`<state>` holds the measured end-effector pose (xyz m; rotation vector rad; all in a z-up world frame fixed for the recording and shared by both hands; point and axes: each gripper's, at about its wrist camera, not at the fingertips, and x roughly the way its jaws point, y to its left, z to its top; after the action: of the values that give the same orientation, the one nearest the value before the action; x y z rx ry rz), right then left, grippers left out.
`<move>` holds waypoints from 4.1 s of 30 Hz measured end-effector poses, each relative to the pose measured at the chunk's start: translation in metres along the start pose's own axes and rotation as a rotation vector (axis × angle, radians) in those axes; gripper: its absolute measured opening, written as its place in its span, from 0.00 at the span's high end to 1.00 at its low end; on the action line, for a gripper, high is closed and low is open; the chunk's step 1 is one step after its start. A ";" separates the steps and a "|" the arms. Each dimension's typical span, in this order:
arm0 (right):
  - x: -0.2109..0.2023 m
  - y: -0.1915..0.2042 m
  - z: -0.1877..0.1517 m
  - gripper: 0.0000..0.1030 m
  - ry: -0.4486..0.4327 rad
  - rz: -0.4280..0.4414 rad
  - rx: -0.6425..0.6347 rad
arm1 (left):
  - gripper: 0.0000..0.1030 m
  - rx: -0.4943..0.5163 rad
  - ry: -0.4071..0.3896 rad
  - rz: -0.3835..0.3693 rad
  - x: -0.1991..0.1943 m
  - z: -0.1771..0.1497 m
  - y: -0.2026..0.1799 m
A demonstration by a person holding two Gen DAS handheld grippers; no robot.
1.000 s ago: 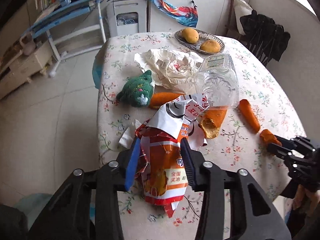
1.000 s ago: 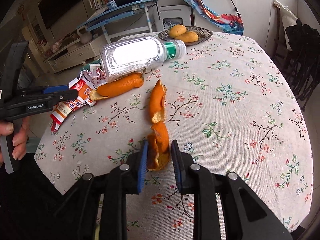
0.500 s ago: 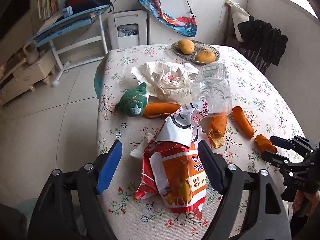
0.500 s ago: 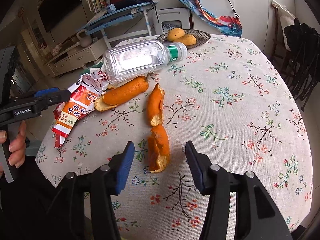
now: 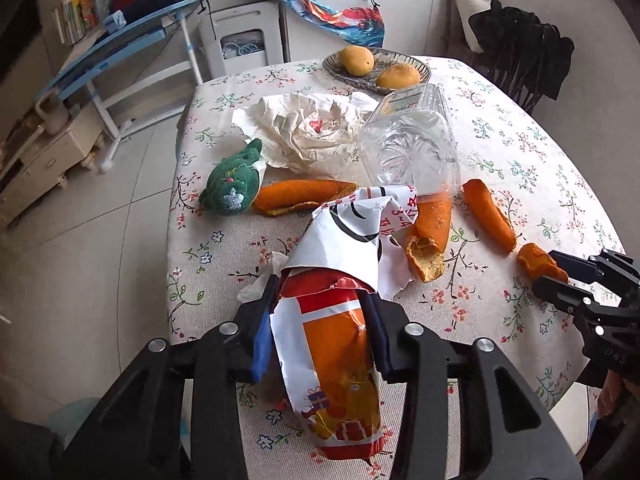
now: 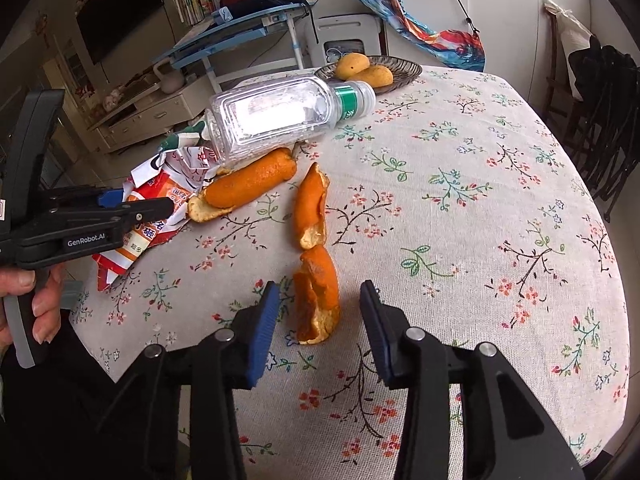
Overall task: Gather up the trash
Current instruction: 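Grasp the orange snack wrapper with the left gripper and lift it, then lower the orange peel into the yellow basin and open the right gripper, then lower the orange snack wrapper into the yellow basin and open the left gripper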
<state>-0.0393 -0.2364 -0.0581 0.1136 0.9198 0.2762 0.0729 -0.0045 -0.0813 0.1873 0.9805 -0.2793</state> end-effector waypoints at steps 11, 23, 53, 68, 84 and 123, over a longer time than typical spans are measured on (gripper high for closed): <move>-0.014 0.002 -0.002 0.80 -0.031 0.019 0.001 | 0.64 -0.056 -0.092 0.058 -0.040 -0.024 -0.002; -0.029 0.006 -0.010 0.80 -0.055 0.047 0.005 | 0.64 -0.123 -0.187 0.065 -0.069 -0.043 -0.005; -0.102 0.006 -0.052 0.28 -0.029 -0.019 -0.024 | 0.64 -0.199 -0.147 -0.171 -0.129 -0.159 -0.060; 0.028 -0.079 0.060 0.12 0.018 -0.260 0.050 | 0.63 -0.106 -0.084 -0.210 -0.125 -0.188 -0.102; 0.050 -0.075 0.079 0.07 0.037 -0.305 0.071 | 0.62 -0.063 -0.099 -0.216 -0.127 -0.184 -0.106; 0.051 -0.075 0.079 0.07 0.037 -0.305 0.071 | 0.62 0.099 0.095 -0.226 -0.091 -0.197 -0.143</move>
<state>0.0666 -0.2922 -0.0656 0.0325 0.9693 -0.0371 -0.1753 -0.0711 -0.1169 0.1814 1.0843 -0.5309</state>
